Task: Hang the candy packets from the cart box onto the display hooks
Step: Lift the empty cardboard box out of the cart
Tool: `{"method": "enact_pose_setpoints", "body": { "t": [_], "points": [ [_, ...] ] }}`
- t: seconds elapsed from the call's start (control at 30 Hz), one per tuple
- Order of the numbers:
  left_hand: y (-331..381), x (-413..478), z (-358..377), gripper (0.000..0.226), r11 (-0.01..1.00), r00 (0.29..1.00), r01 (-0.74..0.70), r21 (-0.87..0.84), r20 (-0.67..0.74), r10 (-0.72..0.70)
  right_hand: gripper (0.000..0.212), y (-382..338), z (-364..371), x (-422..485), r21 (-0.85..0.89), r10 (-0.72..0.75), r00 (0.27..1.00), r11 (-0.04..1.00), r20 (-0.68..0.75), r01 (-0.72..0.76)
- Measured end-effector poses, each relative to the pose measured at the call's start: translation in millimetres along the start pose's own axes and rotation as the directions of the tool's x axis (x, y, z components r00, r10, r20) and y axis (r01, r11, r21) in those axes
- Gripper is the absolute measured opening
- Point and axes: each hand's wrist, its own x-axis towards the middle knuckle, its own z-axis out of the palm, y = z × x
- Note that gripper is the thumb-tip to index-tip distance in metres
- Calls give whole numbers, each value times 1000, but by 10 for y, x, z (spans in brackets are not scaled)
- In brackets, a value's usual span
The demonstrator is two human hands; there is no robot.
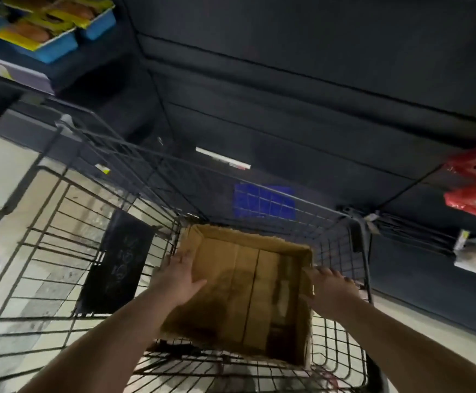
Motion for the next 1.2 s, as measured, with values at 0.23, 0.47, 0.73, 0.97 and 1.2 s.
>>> {"method": "enact_pose_setpoints", "body": {
  "t": [0.23, 0.47, 0.73, 0.97, 1.2],
  "points": [
    [-313, 542, 388, 88, 999, 994, 50, 18, 94, -51, 67, -45, 447, 438, 135, 132, 987, 980, 89, -144],
    [-496, 1024, 704, 95, 938, 976, 207, -277, 121, -179, 77, -60, 802, 762, 422, 302, 947, 849, 106, -318],
    [-590, 1337, 1023, 77, 809, 949, 315, -496, 191, -252, 72, 24, 1138, 1041, 699, 482, 854, 543, 195, -466],
    [-579, 1437, 1217, 77, 642, 920, 384, -663, 218, -325, 49, 63, 1353, 1127, 764, 516, 820, 416, 249, -494],
    [-463, 1243, 1078, 75, 599, 922, 369, -710, 201, -331, 49, 46, 1224, 1005, 762, 536, 818, 435, 210, -480]
  ]
}}
